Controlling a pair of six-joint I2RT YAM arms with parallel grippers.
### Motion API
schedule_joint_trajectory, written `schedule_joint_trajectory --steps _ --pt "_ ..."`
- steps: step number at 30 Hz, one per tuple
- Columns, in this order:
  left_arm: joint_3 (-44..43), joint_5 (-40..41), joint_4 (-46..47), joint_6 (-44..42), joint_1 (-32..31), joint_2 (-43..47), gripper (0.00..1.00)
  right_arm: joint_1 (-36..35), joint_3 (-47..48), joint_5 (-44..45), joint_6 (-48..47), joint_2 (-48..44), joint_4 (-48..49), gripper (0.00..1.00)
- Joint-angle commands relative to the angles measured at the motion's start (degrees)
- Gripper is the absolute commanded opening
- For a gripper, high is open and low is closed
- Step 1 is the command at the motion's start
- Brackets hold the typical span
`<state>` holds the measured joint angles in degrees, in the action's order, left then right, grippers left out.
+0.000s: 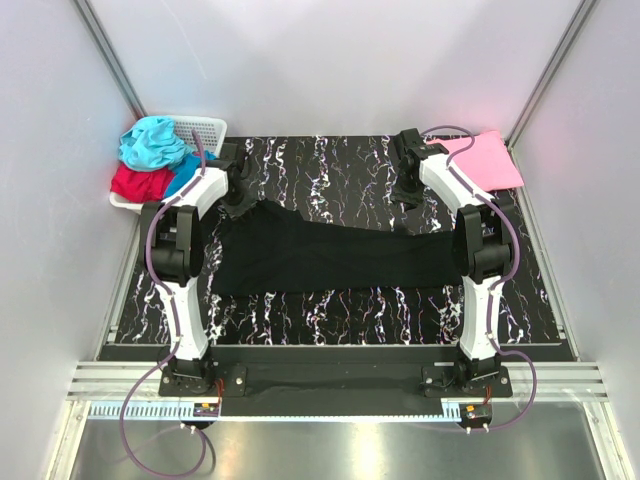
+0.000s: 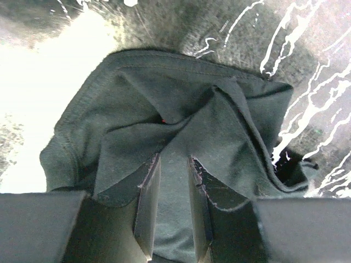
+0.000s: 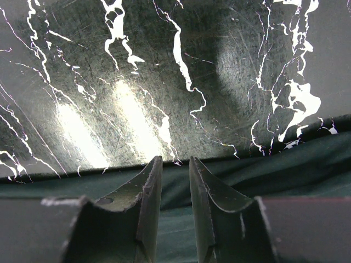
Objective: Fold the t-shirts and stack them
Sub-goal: Fold the tshirt
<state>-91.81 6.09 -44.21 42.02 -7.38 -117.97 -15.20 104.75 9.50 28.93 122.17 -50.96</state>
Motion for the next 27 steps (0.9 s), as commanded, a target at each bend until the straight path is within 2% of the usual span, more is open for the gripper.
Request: schedule_joint_trajectory --steps 1,10,13,15,16,20,21,22,23,27 --pt "-0.9 3.7 -0.4 -1.1 0.3 0.3 0.31 0.3 1.9 -0.2 -0.1 0.5 -0.8 0.33" --pt "-3.4 4.2 -1.5 -3.2 0.3 -1.8 0.34 0.3 2.9 -0.5 0.4 1.2 -1.4 0.33" --pt "-3.2 1.6 -1.5 -3.1 0.3 -3.0 0.27 0.3 2.9 -0.1 0.6 1.1 -1.6 0.33" --pt "-2.7 -0.1 -1.5 -2.7 0.3 -3.0 0.14 0.3 2.9 -0.1 0.6 1.2 -1.8 0.33" --pt "-2.6 -0.5 -1.6 -2.6 0.3 -2.8 0.11 0.3 3.0 0.0 0.7 1.2 -1.7 0.33" --pt "-2.4 -1.6 -1.6 -2.5 0.3 -2.4 0.09 0.3 3.3 -0.1 0.8 1.3 -1.9 0.33" --pt "-2.4 -1.7 -1.5 -2.6 0.3 -2.2 0.07 0.3 3.4 -0.1 0.9 1.4 -1.9 0.32" --pt "-2.5 -1.5 -1.5 -2.6 0.3 -1.9 0.0 0.3 3.4 -0.1 1.0 1.5 -2.0 0.33" --pt "-2.3 -1.1 -1.8 -2.5 0.4 -1.3 0.0 0.3 3.4 -0.2 1.1 1.5 -2.0 0.32" --pt "-1.8 6.7 -4.0 0.0 0.5 1.6 0.0 0.3 3.4 -0.9 1.5 1.8 -2.0 0.32"
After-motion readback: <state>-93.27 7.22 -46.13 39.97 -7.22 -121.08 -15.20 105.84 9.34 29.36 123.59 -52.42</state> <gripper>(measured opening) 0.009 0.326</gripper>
